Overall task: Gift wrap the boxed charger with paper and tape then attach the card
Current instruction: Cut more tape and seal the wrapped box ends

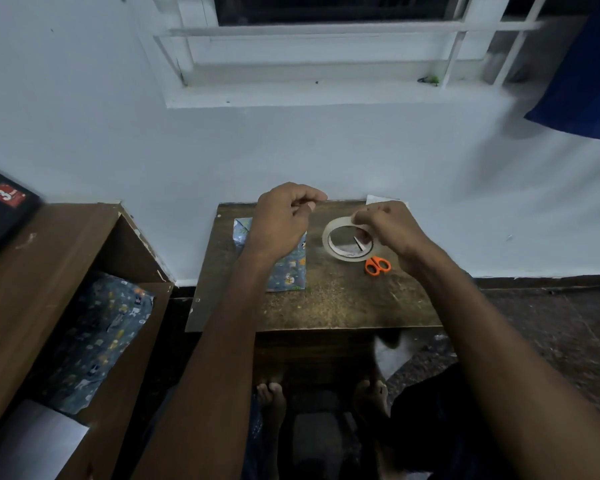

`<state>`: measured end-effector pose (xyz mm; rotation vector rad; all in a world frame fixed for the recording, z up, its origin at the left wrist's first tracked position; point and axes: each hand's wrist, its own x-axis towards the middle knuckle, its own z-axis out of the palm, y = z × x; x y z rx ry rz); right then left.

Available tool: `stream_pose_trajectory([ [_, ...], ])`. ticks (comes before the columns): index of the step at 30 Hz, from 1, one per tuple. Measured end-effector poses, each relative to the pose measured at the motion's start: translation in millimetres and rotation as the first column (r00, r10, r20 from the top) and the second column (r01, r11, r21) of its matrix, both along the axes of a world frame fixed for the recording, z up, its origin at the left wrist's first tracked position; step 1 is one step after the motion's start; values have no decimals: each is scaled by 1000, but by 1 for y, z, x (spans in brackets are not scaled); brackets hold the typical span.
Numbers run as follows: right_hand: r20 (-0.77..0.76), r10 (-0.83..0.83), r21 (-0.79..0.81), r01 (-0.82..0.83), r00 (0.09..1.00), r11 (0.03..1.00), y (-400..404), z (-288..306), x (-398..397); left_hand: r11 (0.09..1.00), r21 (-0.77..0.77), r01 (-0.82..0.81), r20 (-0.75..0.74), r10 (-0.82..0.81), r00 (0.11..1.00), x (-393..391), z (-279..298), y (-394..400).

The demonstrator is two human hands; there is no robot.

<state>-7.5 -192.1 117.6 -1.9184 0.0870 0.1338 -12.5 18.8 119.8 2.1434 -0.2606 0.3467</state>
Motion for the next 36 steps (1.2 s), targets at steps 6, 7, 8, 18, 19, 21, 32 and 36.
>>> stream_pose_trajectory([
  [6, -66, -63, 339, 81, 996, 937, -9, 11, 2, 1000, -18, 7, -7, -7, 1000, -2, 2, -1],
  [7, -85, -57, 389, 86, 995, 917, -10, 11, 4, 999, -35, 26, -20, -26, 999, -3, 3, 0],
  [8, -101, -48, 423, 86, 994, 902, -11, 11, 4, 997, -53, 50, -39, -53, 998, -3, 4, 0],
  [18, -196, -5, 489, 102, 981, 867, -3, -9, 12, 980, -96, 173, -90, -181, 979, -7, 1, 0],
  [19, -149, -22, 403, 81, 989, 912, 0, -9, 10, 980, -114, 163, -93, -174, 980, -7, 1, 0],
  [21, 23, -19, 228, 13, 1000, 974, 6, -9, 4, 975, -155, 161, -95, -177, 980, -6, 1, 0],
  [32, 184, 292, 0, -297, 939, 955, 22, -23, 1, 884, -305, 355, -97, -400, 911, -10, 10, 9],
  [36, 167, 391, 55, -404, 905, 913, 22, -20, -1, 870, -340, 357, -163, -429, 889, -11, 13, 12],
])
